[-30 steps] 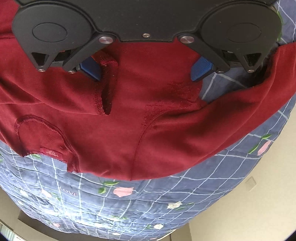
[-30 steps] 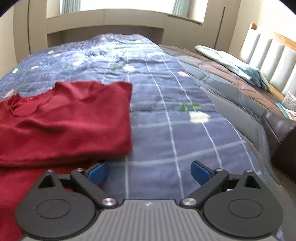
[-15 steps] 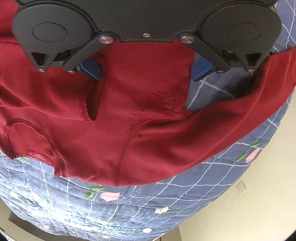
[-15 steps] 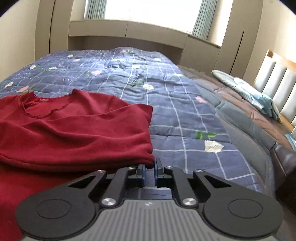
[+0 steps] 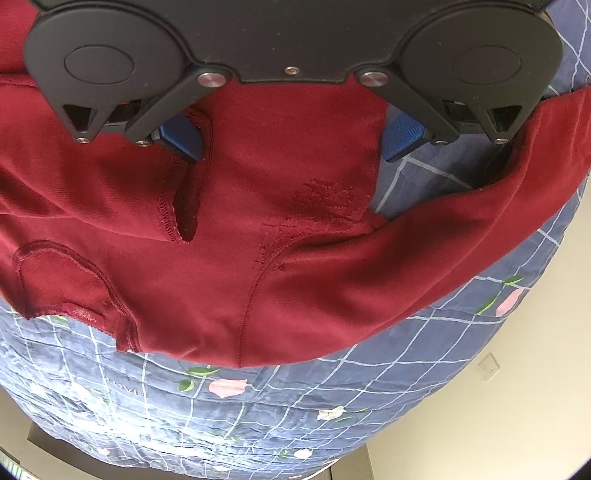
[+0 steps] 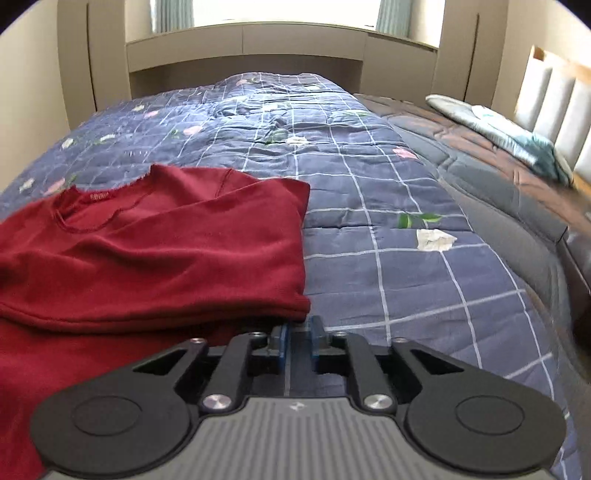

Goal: Fold small clothes
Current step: 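Reach the left gripper to the other sleeve cuff and close on it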

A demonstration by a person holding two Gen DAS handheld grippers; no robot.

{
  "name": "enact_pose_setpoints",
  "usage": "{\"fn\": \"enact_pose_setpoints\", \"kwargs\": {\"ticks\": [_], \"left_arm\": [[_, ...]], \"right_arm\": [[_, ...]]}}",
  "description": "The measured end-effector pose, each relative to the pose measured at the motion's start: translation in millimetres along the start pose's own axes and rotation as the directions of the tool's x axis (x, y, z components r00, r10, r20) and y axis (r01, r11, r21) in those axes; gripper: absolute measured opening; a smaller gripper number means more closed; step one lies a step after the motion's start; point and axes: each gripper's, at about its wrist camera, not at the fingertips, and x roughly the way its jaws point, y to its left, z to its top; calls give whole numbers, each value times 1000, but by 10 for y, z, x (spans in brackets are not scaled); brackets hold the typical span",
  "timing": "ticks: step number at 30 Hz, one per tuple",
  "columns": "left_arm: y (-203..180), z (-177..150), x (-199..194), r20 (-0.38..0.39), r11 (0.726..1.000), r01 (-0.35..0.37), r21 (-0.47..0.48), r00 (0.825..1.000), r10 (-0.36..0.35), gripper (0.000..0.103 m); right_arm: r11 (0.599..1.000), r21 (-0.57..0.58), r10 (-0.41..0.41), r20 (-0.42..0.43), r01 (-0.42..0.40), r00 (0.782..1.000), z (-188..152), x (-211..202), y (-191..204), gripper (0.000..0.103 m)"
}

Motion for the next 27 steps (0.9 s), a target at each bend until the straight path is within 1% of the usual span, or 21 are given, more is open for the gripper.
{"fn": "enact_pose_setpoints", "kwargs": {"ticks": [1, 2, 3, 4, 6, 7, 8, 9, 12, 13, 15, 17, 18, 19, 22, 25, 27], "left_arm": [[23, -2, -38, 1, 1000, 4, -4, 1000, -4, 102], [46, -9, -76, 4, 1000, 8, -9, 1000, -8, 102], [82, -27, -134, 14, 1000, 12, -18, 1000, -12, 102], [117, -48, -184, 25, 1000, 17, -26, 1000, -16, 102], [236, -105, -316, 52, 998, 20, -64, 998, -17, 102], [331, -153, -392, 63, 995, 23, -96, 998, -16, 102], [429, -191, -453, 66, 992, 24, -125, 998, -16, 102], [542, -236, -509, 68, 987, 26, -156, 998, -16, 102], [919, -391, -615, 63, 969, 16, -247, 998, 0, 102], [1058, -444, -621, 51, 961, -3, -275, 999, 17, 102], [1387, -572, -608, 18, 941, -73, -330, 996, 83, 102], [1684, -670, -586, -22, 912, -140, -386, 990, 142, 102], [1840, -717, -584, -35, 893, -159, -422, 987, 159, 102], [1993, -760, -587, -38, 873, -165, -458, 985, 166, 102], [2390, -871, -611, -30, 804, -158, -573, 985, 172, 102], [2690, -974, -601, -33, 721, -148, -677, 985, 171, 102], [2829, -1020, -578, -37, 654, -145, -743, 984, 176, 102]], "right_arm": [[1000, 4, -5, -3, 5, 1000, 2, -35, -9, 47], [1000, 8, -5, -2, 5, 1000, 4, -80, -16, 62], [1000, 12, -5, 1, 5, 1000, 7, -139, -20, 69], [1000, 17, -6, -2, 6, 1000, 13, -203, -14, 71], [999, 29, -19, -11, 19, 1000, 26, -328, 23, 90], [999, 36, -25, -9, 26, 1000, 32, -396, 56, 93], [999, 46, -28, -4, 28, 1000, 34, -480, 100, 99], [998, 54, -29, -4, 29, 1000, 41, -544, 158, 103], [999, 50, -7, -27, 9, 1000, 41, -677, 391, 103], [999, 40, 12, -32, -11, 999, 40, -718, 491, 103], [999, 20, 41, -31, -41, 999, 36, -796, 701, 103], [997, -3, 80, -37, -80, 996, 32, -831, 898, 103], [994, -19, 108, -43, -109, 993, 22, -844, 1023, 103], [990, -32, 132, -51, -134, 990, 11, -846, 1135, 103], [979, -76, 183, -87, -190, 979, -51, -843, 1463, 103], [970, -101, 211, -116, -223, 971, -128, -878, 1732, 103], [961, -106, 241, -132, -255, 962, -172, -907, 1881, 103]]}}
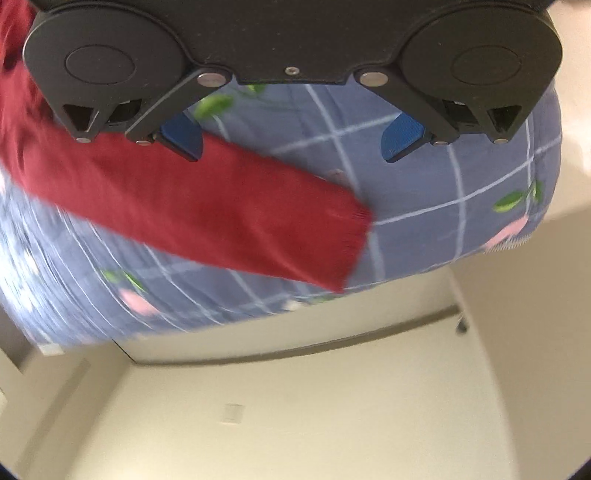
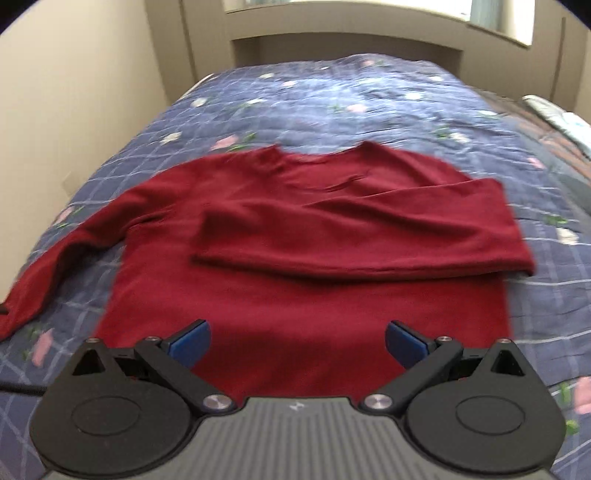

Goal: Fold small clothes
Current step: 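Reach the left gripper to the other sleeve cuff and close on it, then lift the sleeve over the shirt body and open the left gripper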

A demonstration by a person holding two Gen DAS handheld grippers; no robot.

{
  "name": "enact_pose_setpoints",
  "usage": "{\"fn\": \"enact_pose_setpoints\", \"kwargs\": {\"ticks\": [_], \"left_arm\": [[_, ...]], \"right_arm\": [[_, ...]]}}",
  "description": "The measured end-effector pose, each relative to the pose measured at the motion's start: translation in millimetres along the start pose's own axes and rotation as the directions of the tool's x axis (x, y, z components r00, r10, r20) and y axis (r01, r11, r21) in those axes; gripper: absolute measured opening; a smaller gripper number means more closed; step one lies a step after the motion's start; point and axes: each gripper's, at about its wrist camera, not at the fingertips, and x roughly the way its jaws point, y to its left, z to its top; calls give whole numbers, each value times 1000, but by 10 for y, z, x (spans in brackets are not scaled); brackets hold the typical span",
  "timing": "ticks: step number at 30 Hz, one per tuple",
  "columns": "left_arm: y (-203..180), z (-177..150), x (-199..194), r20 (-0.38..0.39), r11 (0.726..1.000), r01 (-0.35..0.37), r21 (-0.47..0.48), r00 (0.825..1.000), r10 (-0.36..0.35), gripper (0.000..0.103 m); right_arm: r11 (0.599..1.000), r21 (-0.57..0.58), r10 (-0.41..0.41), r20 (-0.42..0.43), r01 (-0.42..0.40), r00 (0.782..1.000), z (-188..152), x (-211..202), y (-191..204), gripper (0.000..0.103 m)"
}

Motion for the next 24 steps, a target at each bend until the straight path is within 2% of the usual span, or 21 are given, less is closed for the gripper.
{"fn": "enact_pose_setpoints", "kwargs": {"ticks": [3, 5, 7, 8, 10, 12, 15, 19, 22, 24], "left_arm": [[157, 113, 41, 30, 990, -12, -138, 999, 16, 100], [229, 190, 85, 33, 978, -13, -210, 999, 20, 87], [270, 269, 171, 21, 963, -10, -268, 1000, 16, 57], [274, 302, 204, 13, 960, -12, -281, 1000, 17, 49], [261, 368, 256, 9, 959, -14, -282, 1000, 17, 20], [248, 414, 263, 24, 963, -8, -270, 1000, 15, 8], [196, 474, 189, 98, 974, 13, -226, 995, 10, 7], [112, 596, 5, 209, 985, 52, -164, 978, -17, 6], [-6, 818, -125, 284, 988, 110, -111, 956, -74, 6], [-128, 1009, -243, 337, 986, 160, -53, 932, -133, 6]], "right_arm": [[999, -25, 27, -20, -27, 999, -43, 15, 171, 103], [999, -26, 31, -29, -32, 999, -71, 15, 217, 103], [999, -22, 32, -40, -33, 999, -85, 18, 224, 103], [999, -19, 29, -46, -30, 999, -89, 22, 223, 103], [1000, -15, 23, -53, -24, 998, -92, 34, 197, 103], [1000, -9, 16, -55, -16, 998, -95, 37, 172, 103], [1000, 5, 0, -52, 1, 999, -97, 37, 134, 103], [999, 32, -10, -46, 12, 999, -78, 33, 67, 103], [999, 50, -13, -39, 15, 999, -58, 24, 20, 103], [998, 63, -14, -34, 16, 999, -43, 17, -10, 103]]}}
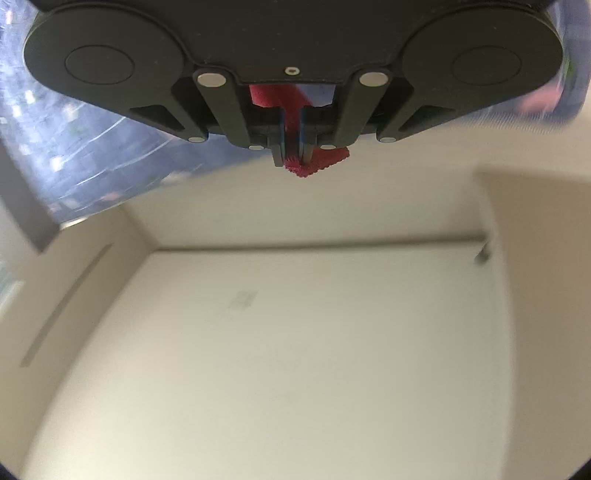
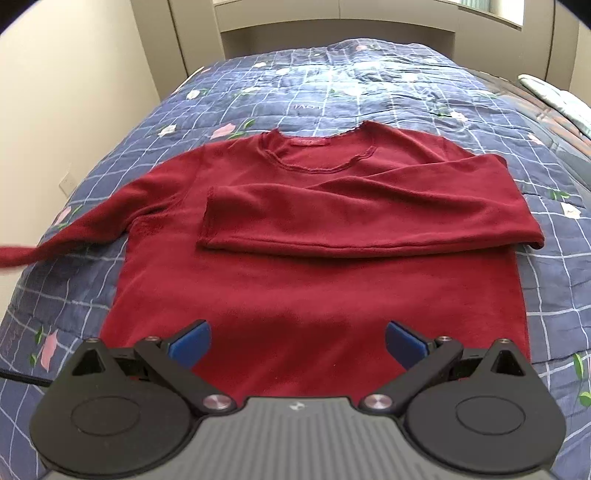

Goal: Fold small clothes

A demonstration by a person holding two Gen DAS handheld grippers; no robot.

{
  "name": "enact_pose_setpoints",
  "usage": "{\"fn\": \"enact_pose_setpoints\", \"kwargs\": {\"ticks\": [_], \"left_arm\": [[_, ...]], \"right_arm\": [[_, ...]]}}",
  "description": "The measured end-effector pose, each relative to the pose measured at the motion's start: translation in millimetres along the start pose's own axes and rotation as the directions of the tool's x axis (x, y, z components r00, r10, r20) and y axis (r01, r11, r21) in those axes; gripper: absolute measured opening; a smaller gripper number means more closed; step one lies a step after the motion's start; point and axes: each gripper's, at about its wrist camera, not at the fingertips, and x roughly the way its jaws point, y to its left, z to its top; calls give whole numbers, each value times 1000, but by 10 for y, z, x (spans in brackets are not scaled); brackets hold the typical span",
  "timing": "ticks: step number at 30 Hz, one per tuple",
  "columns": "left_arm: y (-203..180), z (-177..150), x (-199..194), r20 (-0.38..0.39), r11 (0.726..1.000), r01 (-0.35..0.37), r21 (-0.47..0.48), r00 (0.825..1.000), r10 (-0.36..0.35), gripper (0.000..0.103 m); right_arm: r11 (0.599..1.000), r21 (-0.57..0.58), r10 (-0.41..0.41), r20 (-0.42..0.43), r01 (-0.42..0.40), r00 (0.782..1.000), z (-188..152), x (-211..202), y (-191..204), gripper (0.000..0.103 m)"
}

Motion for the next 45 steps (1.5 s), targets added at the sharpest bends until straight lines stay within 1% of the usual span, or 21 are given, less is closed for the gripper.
{"fn": "enact_pose_setpoints", "kwargs": {"ticks": [3, 5, 7, 8, 9, 11, 13, 16, 18, 21, 23, 26, 30, 32, 35, 38, 39, 40, 42, 44, 45], "left_arm": [[-299, 299, -66, 89, 992, 102, 79, 990, -109, 6], [-530, 496, -137, 142, 976, 181, 118, 970, -197, 6], [-748, 621, -206, 159, 951, 275, 141, 942, -296, 6], [-846, 660, -245, 161, 933, 327, 150, 923, -349, 6], [-940, 682, -285, 158, 914, 372, 163, 904, -396, 6], [-1188, 648, -387, 134, 865, 458, 205, 862, -489, 6], [-1412, 550, -480, 94, 814, 525, 247, 823, -559, 6], [-1732, 312, -619, 25, 732, 618, 286, 759, -651, 6], [-1947, 89, -698, -38, 682, 671, 291, 720, -693, 6], [-2234, -327, -821, -139, 603, 730, 323, 666, -733, 7], [-2382, -619, -885, -199, 557, 756, 344, 639, -743, 7], [-2571, -1119, -928, -291, 514, 786, 343, 609, -738, 7], [-2689, -1813, -976, -396, 462, 810, 363, 582, -710, 7], [-2658, -2243, -1013, -456, 439, 821, 364, 569, -685, 7], [-2679, -2752, -949, -541, 422, 829, 367, 559, -628, 7], [-2714, -3054, -817, -606, 416, 834, 363, 551, -574, 8], [-2706, -3093, -819, -617, 418, 831, 366, 553, -560, 12], [-2710, -3153, -826, -629, 416, 831, 368, 552, -547, 19], [-2722, -3186, -860, -649, 416, 829, 373, 554, -521, 25], [-2695, -3130, -891, -660, 421, 828, 370, 553, -508, 37], [-2675, -3108, -898, -663, 428, 825, 368, 556, -502, 46]], "right_arm": [[1000, 24, -2, 5, 2, 1000, 15, -3, -49, 103], [999, 41, -5, 8, 4, 1000, 22, -2, -88, 103], [998, 58, -10, 10, 9, 1000, 27, -5, -129, 103], [998, 64, -11, 11, 11, 1000, 26, -8, -142, 103], [998, 70, -12, 12, 12, 1000, 27, -10, -161, 103], [997, 78, -15, 17, 14, 1000, 30, -17, -199, 103], [996, 84, -19, 24, 17, 1000, 33, -22, -234, 103], [995, 100, -31, 29, 28, 999, 28, -40, -336, 103], [993, 112, -42, 29, 39, 999, 22, -50, -428, 103], [990, 130, -63, 31, 58, 998, 4, -86, -577, 103], [987, 140, -79, 28, 75, 996, -14, -119, -691, 103], [983, 153, -104, 24, 100, 994, -52, -176, -858, 103], [977, 167, -138, 5, 136, 990, -135, -230, -1091, 103], [972, 179, -152, -8, 151, 988, -185, -260, -1207, 103], [965, 191, -179, -21, 179, 984, -250, -291, -1370, 103], [958, 202, -201, -27, 202, 979, -288, -325, -1497, 103], [957, 205, -205, -28, 206, 978, -287, -330, -1525, 103], [956, 207, -208, -26, 209, 978, -294, -341, -1550, 103], [954, 210, -213, -24, 213, 977, -293, -356, -1572, 103], [954, 210, -212, -21, 212, 977, -286, -357, -1576, 103], [956, 208, -210, -18, 209, 978, -272, -346, -1573, 103]]}}
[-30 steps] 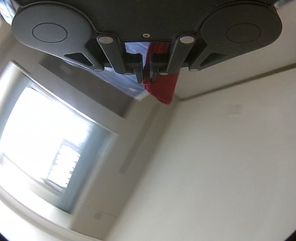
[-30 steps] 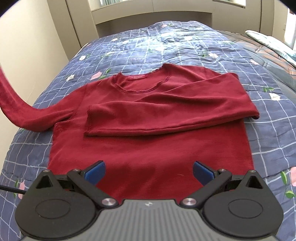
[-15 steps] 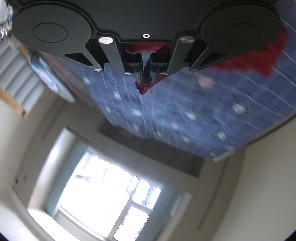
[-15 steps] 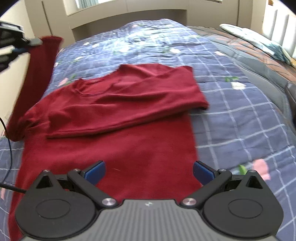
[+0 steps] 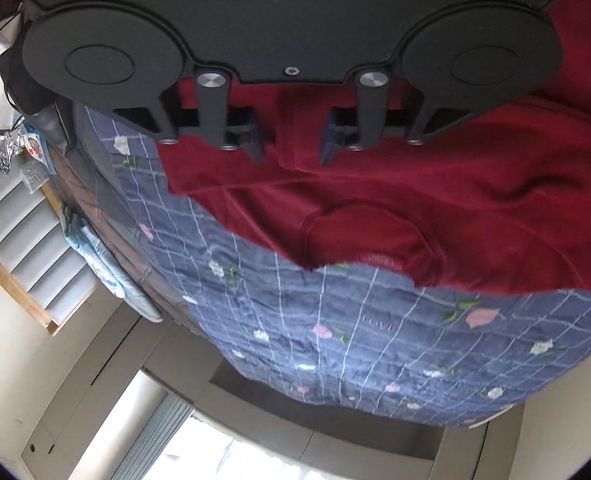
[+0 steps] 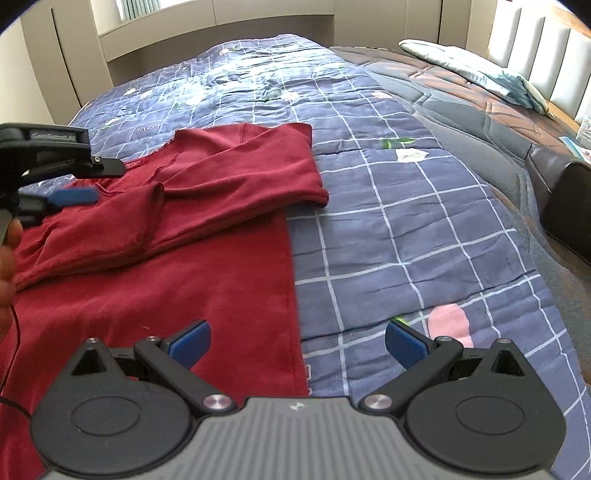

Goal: Fold small clothes

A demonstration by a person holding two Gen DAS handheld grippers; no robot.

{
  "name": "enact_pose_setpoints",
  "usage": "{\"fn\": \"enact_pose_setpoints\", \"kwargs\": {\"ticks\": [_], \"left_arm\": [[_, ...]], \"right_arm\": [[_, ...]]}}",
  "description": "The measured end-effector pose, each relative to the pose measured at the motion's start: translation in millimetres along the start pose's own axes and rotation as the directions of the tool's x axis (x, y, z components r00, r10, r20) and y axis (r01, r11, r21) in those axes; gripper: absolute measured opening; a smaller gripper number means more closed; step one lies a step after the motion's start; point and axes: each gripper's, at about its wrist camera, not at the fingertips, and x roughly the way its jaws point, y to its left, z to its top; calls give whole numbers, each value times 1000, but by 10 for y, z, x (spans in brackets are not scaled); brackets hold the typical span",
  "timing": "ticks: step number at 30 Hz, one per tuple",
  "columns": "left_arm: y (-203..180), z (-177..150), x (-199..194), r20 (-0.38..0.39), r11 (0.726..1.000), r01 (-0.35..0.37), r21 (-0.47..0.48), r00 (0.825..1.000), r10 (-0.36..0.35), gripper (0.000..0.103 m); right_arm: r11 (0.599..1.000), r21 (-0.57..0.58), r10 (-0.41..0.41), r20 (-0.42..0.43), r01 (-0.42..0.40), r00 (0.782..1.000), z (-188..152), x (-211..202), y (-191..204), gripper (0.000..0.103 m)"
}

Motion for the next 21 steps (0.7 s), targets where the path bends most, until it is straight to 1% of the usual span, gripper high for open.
{"fn": "enact_pose_setpoints", "kwargs": {"ticks": [1, 3, 4, 6, 7, 9, 13, 16, 18, 20, 21], "left_arm": [[14, -8, -45, 0, 1000, -5, -8, 1000, 5, 57], [48, -21, -139, 4, 1000, -8, -17, 1000, 9, 69], [84, -25, -188, 8, 1000, -12, -19, 1000, 12, 74], [184, -35, -303, 16, 999, -32, -18, 999, 32, 81], [246, -41, -362, 20, 998, -51, -20, 998, 52, 88], [404, -56, -480, 29, 994, -108, -29, 994, 109, 96], [804, -93, -721, 30, 972, -226, -62, 973, 229, 102], [1155, -121, -875, 13, 946, -312, -84, 949, 314, 102], [1421, -139, -962, -1, 922, -373, -105, 927, 375, 102], [1680, -131, -1041, -20, 896, -419, -144, 907, 421, 102], [1807, -117, -1080, -26, 886, -431, -173, 901, 433, 102]], "right_arm": [[1000, -1, 6, 2, -6, 1000, 7, 2, 10, 103], [999, -10, 32, 9, -32, 999, 28, 1, 40, 103], [999, -18, 48, 13, -47, 999, 45, 8, 72, 103], [996, -39, 75, 18, -75, 997, 105, 41, 155, 103], [994, -53, 96, 21, -95, 995, 142, 60, 204, 103], [987, -87, 137, 27, -134, 990, 231, 121, 317, 103], [966, -166, 205, 39, -196, 978, 469, 319, 589, 102], [948, -205, 256, 39, -243, 966, 677, 489, 811, 100], [937, -197, 299, 21, -289, 954, 810, 631, 917, 87], [933, -188, 316, 11, -308, 949, 926, 773, 1020, 84], [933, -189, 314, 11, -307, 949, 976, 833, 1064, 80]]}}
